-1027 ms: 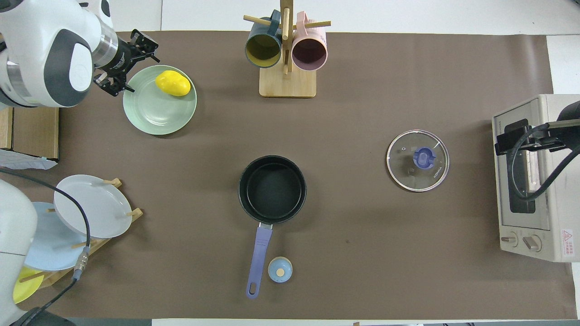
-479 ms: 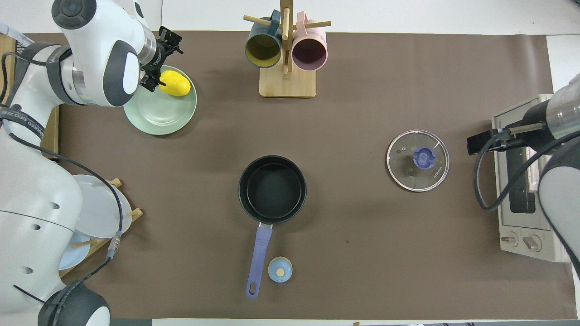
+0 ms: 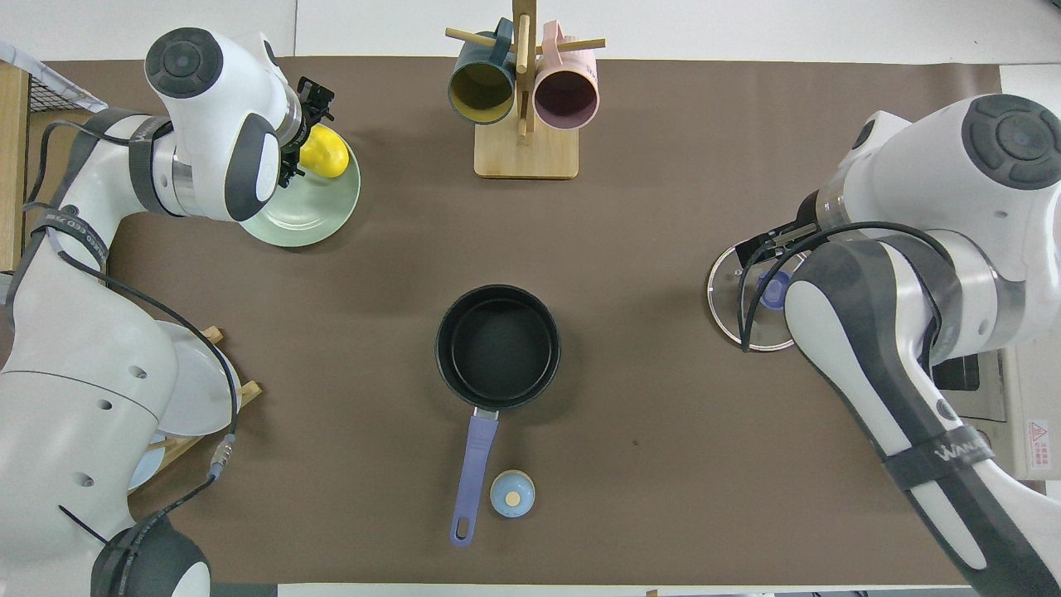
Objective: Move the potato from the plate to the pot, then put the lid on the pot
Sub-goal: 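Grasp the potato with the left gripper while the right gripper grasps the lid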
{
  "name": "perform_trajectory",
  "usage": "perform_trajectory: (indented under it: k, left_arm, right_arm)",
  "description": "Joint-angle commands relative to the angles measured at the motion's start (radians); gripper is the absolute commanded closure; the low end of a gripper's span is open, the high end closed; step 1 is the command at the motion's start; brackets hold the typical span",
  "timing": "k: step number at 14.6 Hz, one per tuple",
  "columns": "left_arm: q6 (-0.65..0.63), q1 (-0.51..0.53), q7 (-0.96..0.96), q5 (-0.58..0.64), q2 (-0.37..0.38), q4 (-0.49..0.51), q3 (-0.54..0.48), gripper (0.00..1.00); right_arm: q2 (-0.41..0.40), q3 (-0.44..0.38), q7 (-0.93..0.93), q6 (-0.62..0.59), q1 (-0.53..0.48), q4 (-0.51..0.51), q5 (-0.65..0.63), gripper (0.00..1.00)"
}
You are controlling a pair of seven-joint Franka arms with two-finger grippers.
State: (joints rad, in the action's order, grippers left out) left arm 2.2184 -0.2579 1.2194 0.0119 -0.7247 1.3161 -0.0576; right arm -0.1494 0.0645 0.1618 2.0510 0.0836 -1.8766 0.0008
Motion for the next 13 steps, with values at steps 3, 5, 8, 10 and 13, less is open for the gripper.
perform_trajectory:
  k: [3,5,8,10,13]
  left_arm:
    - [0.036,-0.017,0.026,0.022,0.053,0.081,-0.018,0.0]
    - [0.076,-0.018,0.026,0.022,0.067,0.124,-0.018,0.0]
    - [0.096,-0.027,0.026,0.022,0.076,0.147,-0.018,0.0]
    - [0.096,-0.03,0.026,0.022,0.076,0.147,-0.018,0.03]
    - [0.099,-0.03,0.023,0.022,0.076,0.147,-0.018,0.39]
  right_arm:
    - [0.015,0.005,0.126,0.187,-0.013,-0.15,0.016,0.0]
    - [0.008,0.005,0.128,0.219,-0.013,-0.176,0.016,0.0]
    - [-0.027,0.005,0.169,0.279,-0.041,-0.211,0.016,0.0]
    - [-0.055,0.005,0.212,0.305,-0.06,-0.214,0.016,0.0]
    - [-0.053,0.005,0.208,0.296,-0.058,-0.222,0.016,0.0]
